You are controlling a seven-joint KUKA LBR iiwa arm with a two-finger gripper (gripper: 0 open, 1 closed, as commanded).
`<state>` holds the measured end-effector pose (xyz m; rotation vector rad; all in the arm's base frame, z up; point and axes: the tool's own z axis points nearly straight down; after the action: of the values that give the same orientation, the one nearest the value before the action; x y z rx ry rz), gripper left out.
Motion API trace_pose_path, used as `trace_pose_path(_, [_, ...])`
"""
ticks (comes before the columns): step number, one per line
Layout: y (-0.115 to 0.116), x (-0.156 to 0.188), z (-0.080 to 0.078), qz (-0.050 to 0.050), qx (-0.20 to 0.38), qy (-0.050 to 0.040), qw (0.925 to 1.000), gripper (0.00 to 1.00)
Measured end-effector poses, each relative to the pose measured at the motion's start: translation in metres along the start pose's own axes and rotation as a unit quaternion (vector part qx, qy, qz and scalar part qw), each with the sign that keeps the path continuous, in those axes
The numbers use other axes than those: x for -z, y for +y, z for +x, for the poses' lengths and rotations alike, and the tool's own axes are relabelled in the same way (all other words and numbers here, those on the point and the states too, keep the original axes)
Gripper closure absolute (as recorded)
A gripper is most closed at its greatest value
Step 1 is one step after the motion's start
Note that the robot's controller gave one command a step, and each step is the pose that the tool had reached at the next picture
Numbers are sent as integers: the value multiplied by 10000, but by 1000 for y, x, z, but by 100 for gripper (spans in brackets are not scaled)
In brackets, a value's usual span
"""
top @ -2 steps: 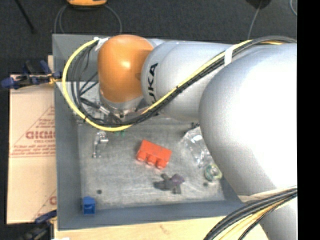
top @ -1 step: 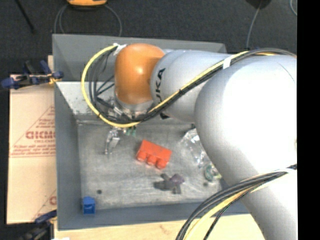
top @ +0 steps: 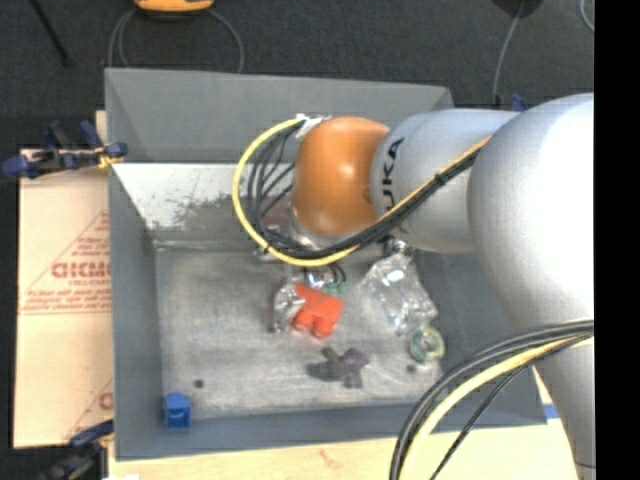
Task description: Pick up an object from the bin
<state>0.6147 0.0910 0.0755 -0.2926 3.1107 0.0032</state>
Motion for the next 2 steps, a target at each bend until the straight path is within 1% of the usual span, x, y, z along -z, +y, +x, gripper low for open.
trace_pose_path(1, [-58, 27, 50, 19, 229, 76, 9997, 0])
trace_pose_path(2, [-50, -1, 39, -4, -454, 57, 9990, 0])
